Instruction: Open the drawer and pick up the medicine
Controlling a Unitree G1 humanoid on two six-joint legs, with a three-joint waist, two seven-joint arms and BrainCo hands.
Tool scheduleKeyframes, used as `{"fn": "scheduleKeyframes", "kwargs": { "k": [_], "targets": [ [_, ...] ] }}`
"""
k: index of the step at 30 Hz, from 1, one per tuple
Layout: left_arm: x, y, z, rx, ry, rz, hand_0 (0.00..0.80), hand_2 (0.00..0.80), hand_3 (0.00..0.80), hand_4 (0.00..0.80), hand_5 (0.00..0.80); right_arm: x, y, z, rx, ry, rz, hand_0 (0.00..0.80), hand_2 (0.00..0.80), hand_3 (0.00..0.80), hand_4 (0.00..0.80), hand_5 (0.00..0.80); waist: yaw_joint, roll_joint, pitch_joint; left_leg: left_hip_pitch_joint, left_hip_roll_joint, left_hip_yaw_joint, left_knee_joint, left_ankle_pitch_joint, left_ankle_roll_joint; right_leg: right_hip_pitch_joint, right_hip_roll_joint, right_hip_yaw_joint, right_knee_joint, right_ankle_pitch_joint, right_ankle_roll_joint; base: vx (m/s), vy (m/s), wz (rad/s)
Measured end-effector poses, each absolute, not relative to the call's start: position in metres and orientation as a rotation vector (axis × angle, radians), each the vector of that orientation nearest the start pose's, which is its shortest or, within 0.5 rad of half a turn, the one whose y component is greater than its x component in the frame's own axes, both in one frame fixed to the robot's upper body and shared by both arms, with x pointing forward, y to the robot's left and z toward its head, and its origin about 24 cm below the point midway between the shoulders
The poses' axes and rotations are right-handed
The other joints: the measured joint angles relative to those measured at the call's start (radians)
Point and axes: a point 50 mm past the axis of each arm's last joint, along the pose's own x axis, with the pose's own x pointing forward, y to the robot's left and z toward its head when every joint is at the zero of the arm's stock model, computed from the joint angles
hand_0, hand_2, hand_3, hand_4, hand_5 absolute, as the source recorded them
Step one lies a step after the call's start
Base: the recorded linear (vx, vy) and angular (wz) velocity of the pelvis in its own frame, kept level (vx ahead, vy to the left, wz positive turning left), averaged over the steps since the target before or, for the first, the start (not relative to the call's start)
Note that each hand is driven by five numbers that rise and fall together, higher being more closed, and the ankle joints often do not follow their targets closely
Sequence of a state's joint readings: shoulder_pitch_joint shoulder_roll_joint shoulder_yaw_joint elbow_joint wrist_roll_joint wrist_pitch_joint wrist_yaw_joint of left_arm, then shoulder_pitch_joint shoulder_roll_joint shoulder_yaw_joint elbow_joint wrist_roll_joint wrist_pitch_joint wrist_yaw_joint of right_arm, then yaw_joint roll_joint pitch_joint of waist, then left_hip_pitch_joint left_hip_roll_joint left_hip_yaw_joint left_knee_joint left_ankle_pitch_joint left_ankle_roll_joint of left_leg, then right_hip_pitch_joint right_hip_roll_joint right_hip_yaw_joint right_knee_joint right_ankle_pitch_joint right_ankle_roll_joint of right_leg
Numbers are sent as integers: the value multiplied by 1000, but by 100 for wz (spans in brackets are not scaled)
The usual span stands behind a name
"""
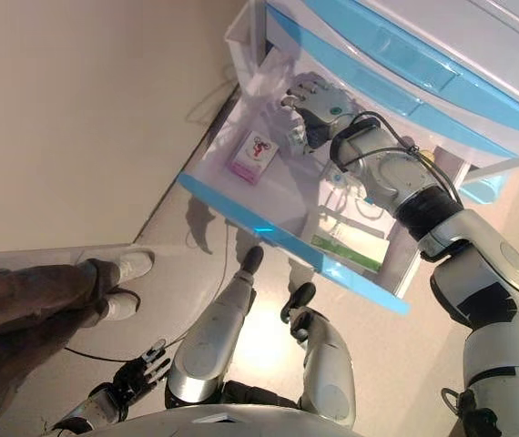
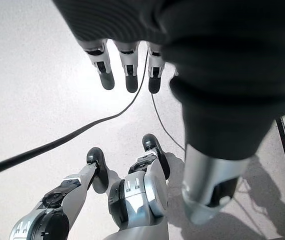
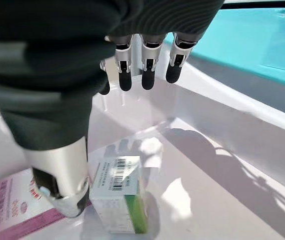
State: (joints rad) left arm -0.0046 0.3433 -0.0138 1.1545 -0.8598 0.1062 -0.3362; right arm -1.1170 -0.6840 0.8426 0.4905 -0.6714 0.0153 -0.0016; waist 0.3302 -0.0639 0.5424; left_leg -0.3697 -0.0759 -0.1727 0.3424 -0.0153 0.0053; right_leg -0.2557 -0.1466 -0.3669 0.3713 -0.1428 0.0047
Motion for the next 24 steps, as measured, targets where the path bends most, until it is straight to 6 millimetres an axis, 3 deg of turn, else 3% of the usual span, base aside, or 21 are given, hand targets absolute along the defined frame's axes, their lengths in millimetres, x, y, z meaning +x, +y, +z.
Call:
{"fn": "scheduleKeyframes", "kwargs": {
  "k": [12,24],
  "targets": [
    [113,263,-142,-641,958,348,0,0,0,0,0,394,-125,190,-1870,-403,291,0,0,0,0,0,2,0,0,-45,-11,-24,19,3,-3,-37,-5,-2,27,-11,0,1,-7,5],
    [113,260,-142,-634,969,326,0,0,0,0,0,403,-136,176,-1917,-328,261,0,0,0,0,0,20,4,0,-61,-15,-24,21,4,-4,-60,-11,-1,40,-17,1,-1,-1,1]
  ]
}}
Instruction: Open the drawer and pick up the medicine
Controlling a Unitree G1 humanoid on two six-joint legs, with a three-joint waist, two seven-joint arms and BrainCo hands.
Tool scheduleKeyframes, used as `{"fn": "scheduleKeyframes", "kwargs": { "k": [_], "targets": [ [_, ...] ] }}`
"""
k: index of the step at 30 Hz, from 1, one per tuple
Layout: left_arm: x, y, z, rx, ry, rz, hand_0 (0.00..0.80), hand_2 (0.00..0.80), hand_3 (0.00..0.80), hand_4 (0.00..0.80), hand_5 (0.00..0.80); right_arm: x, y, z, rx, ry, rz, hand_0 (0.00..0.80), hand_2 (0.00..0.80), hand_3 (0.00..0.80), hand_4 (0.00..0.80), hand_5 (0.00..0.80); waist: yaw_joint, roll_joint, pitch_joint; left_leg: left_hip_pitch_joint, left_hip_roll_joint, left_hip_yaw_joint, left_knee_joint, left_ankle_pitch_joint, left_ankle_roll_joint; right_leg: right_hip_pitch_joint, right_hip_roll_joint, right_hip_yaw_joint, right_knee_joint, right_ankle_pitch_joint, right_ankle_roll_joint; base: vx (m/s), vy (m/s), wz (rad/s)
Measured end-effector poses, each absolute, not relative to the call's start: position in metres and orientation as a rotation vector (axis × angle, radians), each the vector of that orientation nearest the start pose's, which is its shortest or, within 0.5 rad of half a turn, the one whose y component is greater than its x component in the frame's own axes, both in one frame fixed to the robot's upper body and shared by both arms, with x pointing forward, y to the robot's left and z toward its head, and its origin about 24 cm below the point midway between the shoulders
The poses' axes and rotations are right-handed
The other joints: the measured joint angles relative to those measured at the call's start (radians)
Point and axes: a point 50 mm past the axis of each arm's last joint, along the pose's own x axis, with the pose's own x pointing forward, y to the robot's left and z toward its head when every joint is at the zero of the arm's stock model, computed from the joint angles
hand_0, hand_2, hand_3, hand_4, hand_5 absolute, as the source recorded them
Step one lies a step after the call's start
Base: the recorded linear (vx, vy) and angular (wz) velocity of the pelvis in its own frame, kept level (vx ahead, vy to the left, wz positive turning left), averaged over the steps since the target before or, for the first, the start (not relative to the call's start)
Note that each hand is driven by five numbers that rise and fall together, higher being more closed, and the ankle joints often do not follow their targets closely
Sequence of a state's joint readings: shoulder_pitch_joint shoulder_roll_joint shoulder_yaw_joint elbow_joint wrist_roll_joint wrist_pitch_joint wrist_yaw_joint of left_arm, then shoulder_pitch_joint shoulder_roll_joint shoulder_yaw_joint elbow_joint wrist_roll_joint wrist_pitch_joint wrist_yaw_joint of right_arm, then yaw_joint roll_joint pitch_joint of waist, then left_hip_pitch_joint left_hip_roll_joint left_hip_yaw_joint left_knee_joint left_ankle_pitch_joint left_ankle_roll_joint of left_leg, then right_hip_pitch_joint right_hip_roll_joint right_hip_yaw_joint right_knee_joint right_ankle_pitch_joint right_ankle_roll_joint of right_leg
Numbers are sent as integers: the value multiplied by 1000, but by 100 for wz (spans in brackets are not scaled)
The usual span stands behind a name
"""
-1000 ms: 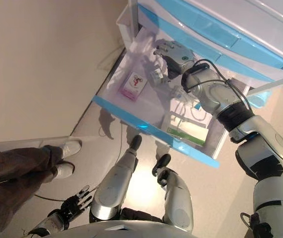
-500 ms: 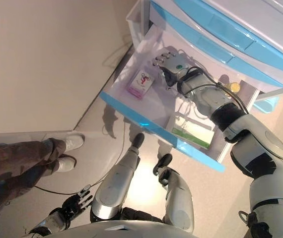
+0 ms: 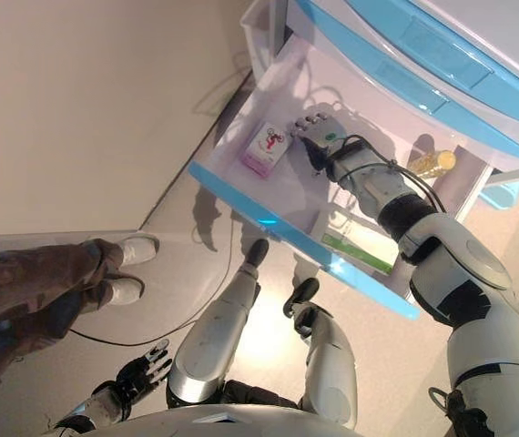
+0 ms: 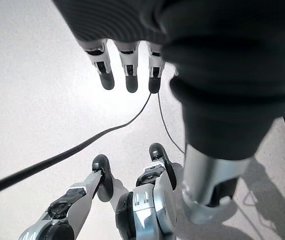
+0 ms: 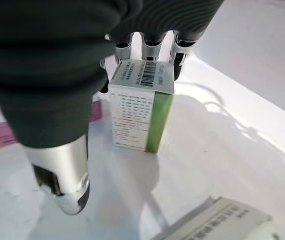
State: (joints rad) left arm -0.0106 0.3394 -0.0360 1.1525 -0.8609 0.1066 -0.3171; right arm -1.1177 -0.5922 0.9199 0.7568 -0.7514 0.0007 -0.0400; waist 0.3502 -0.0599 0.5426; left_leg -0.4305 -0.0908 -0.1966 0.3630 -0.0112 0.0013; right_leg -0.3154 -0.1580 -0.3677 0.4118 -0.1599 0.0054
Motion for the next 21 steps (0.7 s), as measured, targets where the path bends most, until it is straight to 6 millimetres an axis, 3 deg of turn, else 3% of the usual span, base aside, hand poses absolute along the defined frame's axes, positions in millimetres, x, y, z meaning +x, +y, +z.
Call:
{"fn": "scheduleKeyframes", "kwargs": {
  "k": [11,13,21],
  "targets": [
    [113,258,-143,-631,974,317,0,0,0,0,0,405,-139,170,-1968,-371,236,0,0,0,0,0,6,7,-1,-6,-1,-1,13,-2,1,-5,-3,0,15,-4,-1,0,0,0],
    [113,257,-143,-634,973,315,0,0,0,0,0,405,-138,172,-1964,-389,229,800,800,800,800,800,6,8,-1,-20,-1,-1,19,-2,1,-16,-3,0,20,-3,-1,0,0,0],
    [113,253,-145,-641,978,314,0,0,0,0,0,407,-136,177,-1969,-404,243,800,800,800,800,800,10,9,-1,-38,-1,-4,32,-3,1,-30,-3,-3,25,-3,-1,0,0,0]
  ]
}}
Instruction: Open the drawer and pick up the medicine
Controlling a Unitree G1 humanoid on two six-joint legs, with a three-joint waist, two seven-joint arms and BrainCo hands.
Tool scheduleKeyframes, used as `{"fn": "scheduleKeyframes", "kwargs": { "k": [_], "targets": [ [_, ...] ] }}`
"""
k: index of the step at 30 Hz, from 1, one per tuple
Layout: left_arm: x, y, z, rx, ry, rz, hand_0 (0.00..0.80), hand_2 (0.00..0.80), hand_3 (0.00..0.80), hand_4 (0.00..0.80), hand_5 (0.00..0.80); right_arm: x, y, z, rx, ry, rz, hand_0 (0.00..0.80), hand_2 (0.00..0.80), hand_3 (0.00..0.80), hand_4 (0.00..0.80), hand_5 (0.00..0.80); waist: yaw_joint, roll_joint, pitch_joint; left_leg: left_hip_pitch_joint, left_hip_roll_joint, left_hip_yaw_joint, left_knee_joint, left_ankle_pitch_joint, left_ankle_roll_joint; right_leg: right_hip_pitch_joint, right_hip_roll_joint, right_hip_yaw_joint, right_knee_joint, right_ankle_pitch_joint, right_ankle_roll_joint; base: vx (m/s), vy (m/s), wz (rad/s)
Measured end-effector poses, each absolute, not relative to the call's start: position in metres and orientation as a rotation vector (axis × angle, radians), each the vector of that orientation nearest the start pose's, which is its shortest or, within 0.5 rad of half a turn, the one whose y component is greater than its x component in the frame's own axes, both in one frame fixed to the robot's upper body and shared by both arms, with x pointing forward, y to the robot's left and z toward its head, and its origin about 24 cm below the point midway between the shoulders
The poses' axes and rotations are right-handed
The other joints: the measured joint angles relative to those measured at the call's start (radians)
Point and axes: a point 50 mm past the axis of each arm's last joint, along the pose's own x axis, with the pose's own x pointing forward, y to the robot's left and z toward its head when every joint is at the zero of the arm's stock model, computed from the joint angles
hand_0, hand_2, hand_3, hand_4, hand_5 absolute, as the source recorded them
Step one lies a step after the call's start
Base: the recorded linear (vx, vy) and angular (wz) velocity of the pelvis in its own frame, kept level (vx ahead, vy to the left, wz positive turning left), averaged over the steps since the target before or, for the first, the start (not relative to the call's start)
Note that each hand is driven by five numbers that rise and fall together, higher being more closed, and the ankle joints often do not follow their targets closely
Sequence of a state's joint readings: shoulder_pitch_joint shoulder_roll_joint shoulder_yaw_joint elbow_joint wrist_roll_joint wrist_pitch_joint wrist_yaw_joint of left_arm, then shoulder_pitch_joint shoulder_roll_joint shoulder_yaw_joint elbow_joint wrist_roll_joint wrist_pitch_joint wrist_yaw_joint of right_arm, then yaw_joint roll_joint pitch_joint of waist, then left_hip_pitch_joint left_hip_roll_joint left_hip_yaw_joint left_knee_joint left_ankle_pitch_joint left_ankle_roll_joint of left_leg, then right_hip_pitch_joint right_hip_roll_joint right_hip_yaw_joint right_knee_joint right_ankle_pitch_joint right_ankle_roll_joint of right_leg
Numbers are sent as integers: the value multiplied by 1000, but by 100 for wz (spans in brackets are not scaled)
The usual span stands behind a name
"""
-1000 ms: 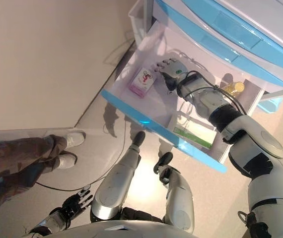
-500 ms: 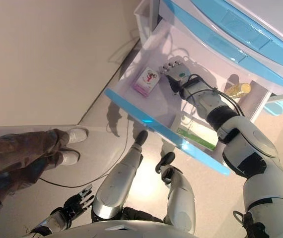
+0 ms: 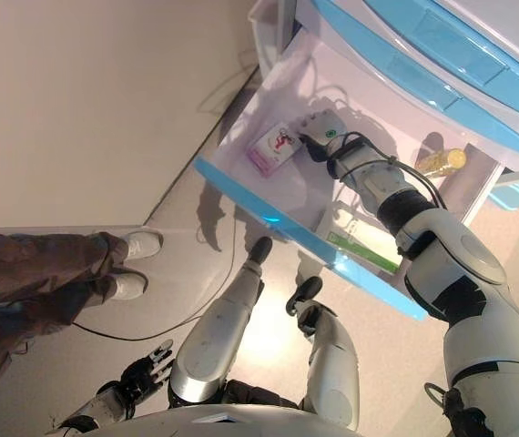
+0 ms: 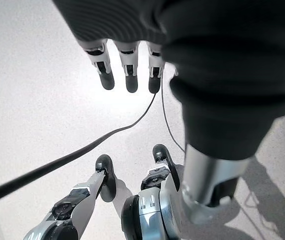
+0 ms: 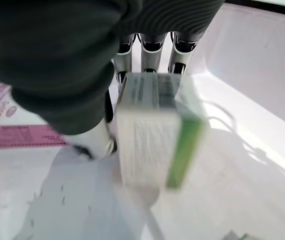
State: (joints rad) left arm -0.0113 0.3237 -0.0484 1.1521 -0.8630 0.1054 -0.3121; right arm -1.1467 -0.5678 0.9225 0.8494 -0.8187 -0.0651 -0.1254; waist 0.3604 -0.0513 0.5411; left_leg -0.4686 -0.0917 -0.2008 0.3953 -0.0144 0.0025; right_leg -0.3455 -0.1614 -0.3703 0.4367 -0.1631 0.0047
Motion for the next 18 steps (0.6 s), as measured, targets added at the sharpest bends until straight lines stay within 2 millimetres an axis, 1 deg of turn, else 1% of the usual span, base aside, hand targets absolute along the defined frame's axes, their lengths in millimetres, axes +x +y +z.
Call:
{"fn": "scheduleKeyframes", "kwargs": {
  "k": [7,11,16,18],
  "targets": [
    [114,252,-144,-639,977,309,0,0,0,0,0,407,-137,175,-1976,-395,253,800,800,800,800,800,-4,0,0,-9,2,0,3,0,0,-8,2,0,0,0,0,0,0,0],
    [118,251,-143,-639,962,296,0,0,0,0,0,406,-136,175,-1975,-407,266,800,800,800,800,800,-3,0,0,-13,2,3,5,0,-1,-12,2,1,0,1,-1,0,0,0],
    [121,251,-142,-637,956,292,0,0,0,0,0,402,-129,179,-1976,-466,282,800,800,800,800,800,-12,0,0,7,5,9,13,4,7,6,4,6,-1,2,-1,-15,-13,-4],
    [125,251,-141,-637,948,287,0,0,0,0,0,400,-125,183,-1971,-505,283,800,800,800,800,800,-17,0,0,23,10,18,11,-6,1,19,6,13,-6,2,-1,-27,3,-11]
  ]
}}
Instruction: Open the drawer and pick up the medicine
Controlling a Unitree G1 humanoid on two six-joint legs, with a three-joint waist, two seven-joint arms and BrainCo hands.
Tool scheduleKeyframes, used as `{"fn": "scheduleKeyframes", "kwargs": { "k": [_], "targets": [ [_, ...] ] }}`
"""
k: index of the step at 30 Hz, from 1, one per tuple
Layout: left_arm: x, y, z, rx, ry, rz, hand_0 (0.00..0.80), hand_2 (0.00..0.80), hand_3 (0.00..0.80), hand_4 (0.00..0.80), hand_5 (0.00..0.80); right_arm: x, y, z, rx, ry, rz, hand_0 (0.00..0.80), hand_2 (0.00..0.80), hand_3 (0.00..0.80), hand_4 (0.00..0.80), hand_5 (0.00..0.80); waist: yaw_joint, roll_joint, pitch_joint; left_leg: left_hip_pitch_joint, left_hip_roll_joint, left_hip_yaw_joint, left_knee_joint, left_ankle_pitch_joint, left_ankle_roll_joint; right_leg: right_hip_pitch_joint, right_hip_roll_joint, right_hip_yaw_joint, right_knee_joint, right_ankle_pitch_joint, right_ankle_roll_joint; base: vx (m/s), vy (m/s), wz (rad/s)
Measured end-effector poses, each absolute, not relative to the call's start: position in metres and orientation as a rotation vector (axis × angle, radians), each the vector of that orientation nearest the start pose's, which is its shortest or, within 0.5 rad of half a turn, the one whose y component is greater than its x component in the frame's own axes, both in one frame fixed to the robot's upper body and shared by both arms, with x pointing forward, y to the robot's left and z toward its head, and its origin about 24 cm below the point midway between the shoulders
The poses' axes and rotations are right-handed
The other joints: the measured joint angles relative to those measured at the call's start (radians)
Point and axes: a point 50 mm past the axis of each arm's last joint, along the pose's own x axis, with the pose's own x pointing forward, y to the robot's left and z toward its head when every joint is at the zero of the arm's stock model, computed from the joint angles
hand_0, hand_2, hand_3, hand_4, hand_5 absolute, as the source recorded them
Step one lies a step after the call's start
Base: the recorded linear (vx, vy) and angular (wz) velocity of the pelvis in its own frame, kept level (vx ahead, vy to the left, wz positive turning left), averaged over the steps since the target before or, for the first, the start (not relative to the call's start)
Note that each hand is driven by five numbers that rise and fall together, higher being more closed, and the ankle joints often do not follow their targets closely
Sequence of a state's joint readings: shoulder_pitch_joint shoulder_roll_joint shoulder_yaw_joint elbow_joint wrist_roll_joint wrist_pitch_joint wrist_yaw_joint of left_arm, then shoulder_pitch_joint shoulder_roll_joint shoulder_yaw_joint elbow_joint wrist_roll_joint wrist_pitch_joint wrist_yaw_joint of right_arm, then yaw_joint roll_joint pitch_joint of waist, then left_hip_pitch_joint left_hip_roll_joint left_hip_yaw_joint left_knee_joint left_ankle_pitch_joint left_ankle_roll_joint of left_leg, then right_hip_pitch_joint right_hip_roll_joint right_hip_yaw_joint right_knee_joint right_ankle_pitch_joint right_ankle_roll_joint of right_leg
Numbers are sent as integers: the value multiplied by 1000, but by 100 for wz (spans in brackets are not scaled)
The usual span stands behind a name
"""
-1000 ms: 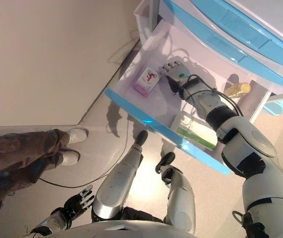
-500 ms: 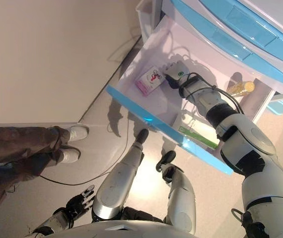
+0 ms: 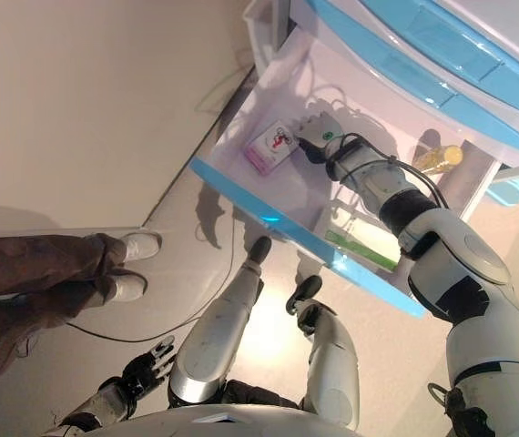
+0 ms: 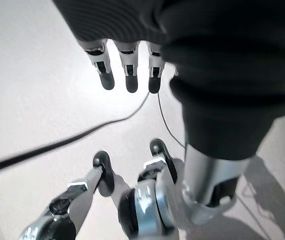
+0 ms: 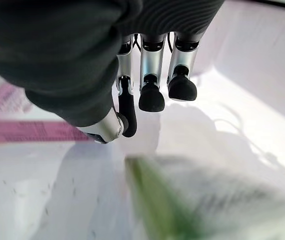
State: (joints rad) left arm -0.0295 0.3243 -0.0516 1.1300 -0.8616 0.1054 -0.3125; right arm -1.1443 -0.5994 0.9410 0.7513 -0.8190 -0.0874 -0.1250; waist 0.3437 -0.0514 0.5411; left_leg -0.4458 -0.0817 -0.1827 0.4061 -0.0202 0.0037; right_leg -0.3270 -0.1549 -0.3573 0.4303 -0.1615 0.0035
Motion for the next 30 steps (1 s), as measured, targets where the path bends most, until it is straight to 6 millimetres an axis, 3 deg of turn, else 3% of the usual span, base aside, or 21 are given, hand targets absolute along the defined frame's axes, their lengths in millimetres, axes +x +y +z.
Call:
{"fn": "scheduleKeyframes", "kwargs": {
  "k": [16,21,30],
  "targets": [
    [131,255,-138,-609,930,292,0,0,0,0,0,352,-83,229,-1930,-937,365,800,800,800,800,800,-75,-12,0,121,45,85,-65,2,17,96,46,83,-109,67,2,-8,-15,-18],
    [133,258,-136,-609,894,297,0,0,0,0,0,328,-77,241,-1903,-1030,446,800,800,800,800,800,-97,-26,-1,156,48,109,-94,7,19,119,52,101,-142,78,5,1,-15,-11],
    [123,264,-138,-602,898,328,0,0,0,0,0,270,-71,278,-1635,-1201,607,800,800,800,800,800,-144,-47,-16,249,48,154,-160,9,24,184,55,146,-194,92,15,40,8,-14]
  ]
}}
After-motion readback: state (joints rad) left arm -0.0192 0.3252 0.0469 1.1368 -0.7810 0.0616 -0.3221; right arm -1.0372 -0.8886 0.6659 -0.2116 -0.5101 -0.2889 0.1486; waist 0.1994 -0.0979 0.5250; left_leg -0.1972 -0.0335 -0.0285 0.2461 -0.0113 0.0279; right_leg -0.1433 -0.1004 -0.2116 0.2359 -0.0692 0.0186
